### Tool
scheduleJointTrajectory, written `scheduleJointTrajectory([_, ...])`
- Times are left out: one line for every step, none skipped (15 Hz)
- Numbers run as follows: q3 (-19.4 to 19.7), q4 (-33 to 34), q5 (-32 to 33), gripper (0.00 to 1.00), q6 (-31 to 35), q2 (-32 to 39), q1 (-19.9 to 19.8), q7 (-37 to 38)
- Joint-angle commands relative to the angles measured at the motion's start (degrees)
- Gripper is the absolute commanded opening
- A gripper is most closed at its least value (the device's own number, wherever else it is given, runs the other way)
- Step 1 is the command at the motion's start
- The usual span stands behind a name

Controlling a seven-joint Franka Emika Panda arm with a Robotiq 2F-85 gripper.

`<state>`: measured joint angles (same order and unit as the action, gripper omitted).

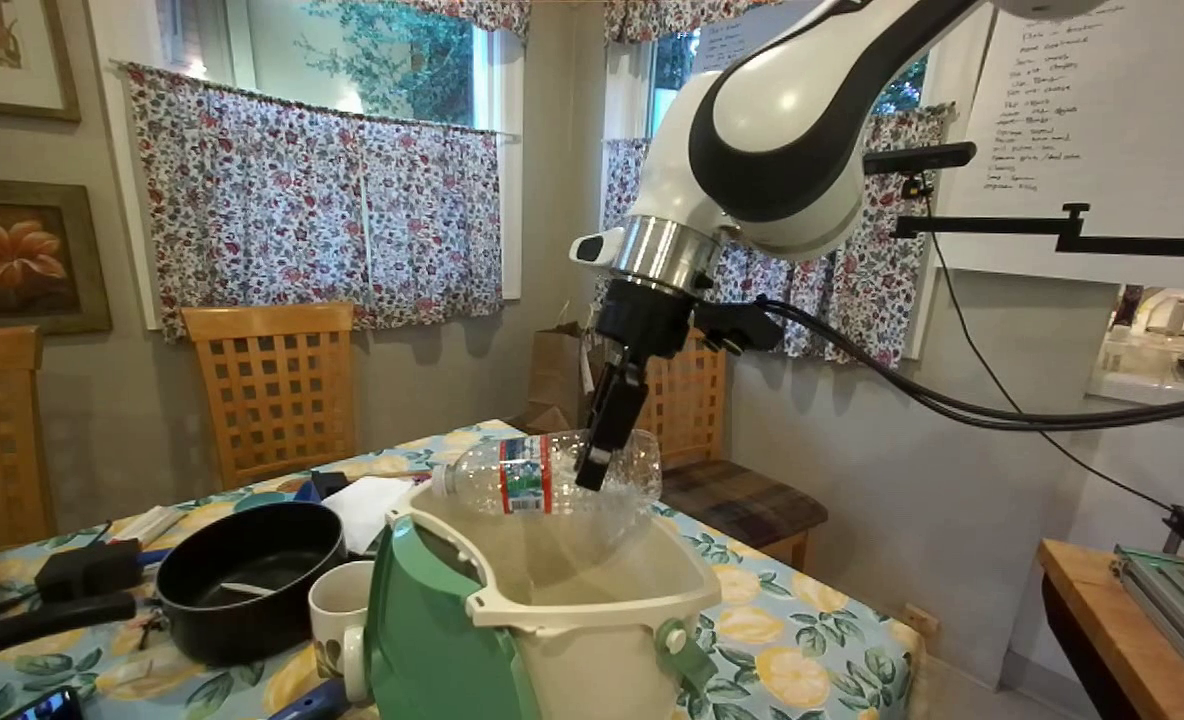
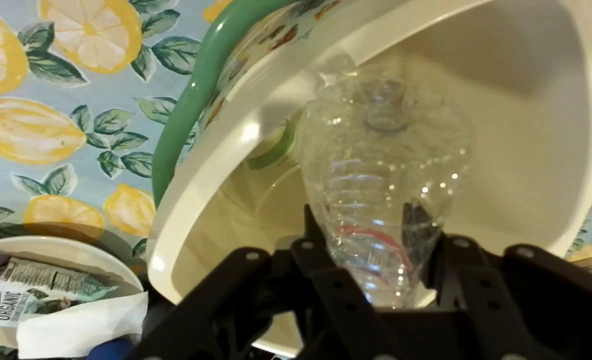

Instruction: Pick up the bottle from the table and put it in the bag

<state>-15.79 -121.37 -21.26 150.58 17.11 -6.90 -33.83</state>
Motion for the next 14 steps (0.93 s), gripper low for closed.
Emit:
scheduleJointTrajectory([-1.45,-1.04,-7.03,0.76,3.91,0.58,-0.16,-1.14])
scheduleJointTrajectory([-2.24,-1.40,-9.71,0.83,5.40,0.39,-0.56,-1.18])
scheduleJointTrajectory([-3.13,-1.53,-12.28,0.91,6.44,0.32,-1.11,-2.08])
scheduleJointTrajectory([-3.83,-1.87,-15.02,0.98,7.57,-0.05,-1.35,-1.83])
scheduleJointTrajectory([-4.23,-2.17,-17.38,0.99,8.53,-0.41,-1.52,-1.84])
scheduleJointTrajectory([-4.55,-2.40,-19.83,1.00,9.45,-0.78,-1.57,-2.01])
scheduleJointTrajectory([-4.42,-2.69,-21.43,1.00,10.00,-1.16,-1.39,-2.00])
scheduleJointTrajectory([-4.92,-3.16,-22.35,1.00,10.52,-1.59,-2.08,-1.99])
scheduleJointTrajectory([-4.54,-3.63,-22.90,1.00,11.04,-2.11,-1.91,-1.40])
scheduleJointTrajectory([-3.94,-4.34,-22.82,1.00,11.59,-2.78,-1.83,-0.61])
scheduleJointTrajectory([-3.01,-5.17,-22.16,1.00,12.39,-3.44,-1.56,1.06])
scheduleJointTrajectory([-2.03,-5.92,-21.31,1.00,13.99,-3.92,-1.17,3.05])
scheduleJointTrajectory([-0.90,-6.62,-19.98,1.00,14.41,-4.55,-1.09,4.17])
scheduleJointTrajectory([0.23,-7.35,-18.93,1.00,14.84,-5.06,-0.94,5.10])
